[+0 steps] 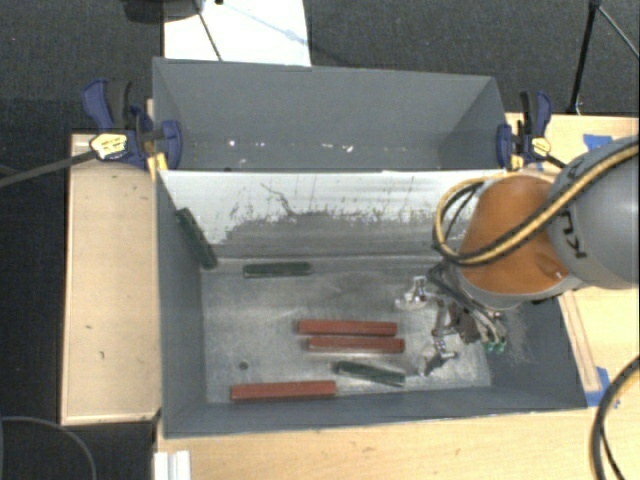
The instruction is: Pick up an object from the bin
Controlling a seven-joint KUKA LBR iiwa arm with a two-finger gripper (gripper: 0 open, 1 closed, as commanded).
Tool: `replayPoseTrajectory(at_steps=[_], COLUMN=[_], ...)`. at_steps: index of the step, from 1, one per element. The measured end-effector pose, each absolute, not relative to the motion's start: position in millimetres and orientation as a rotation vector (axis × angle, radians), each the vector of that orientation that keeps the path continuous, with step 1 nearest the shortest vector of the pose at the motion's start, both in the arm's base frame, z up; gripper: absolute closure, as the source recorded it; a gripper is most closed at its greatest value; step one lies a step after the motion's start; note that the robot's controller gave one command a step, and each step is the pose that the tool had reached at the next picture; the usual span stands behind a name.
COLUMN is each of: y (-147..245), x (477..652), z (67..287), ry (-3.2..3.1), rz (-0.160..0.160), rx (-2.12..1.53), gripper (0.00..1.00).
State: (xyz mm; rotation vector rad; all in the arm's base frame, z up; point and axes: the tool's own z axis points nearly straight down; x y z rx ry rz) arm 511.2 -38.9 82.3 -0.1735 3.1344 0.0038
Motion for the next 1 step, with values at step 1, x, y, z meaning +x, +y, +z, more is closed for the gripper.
replayPoseTrajectory(at_steps=[1], y=[-3.1], x=[491.6], z=[78.5], ry=[3.128], rz=[0.001], rx=[-0.153], gripper=[1.00])
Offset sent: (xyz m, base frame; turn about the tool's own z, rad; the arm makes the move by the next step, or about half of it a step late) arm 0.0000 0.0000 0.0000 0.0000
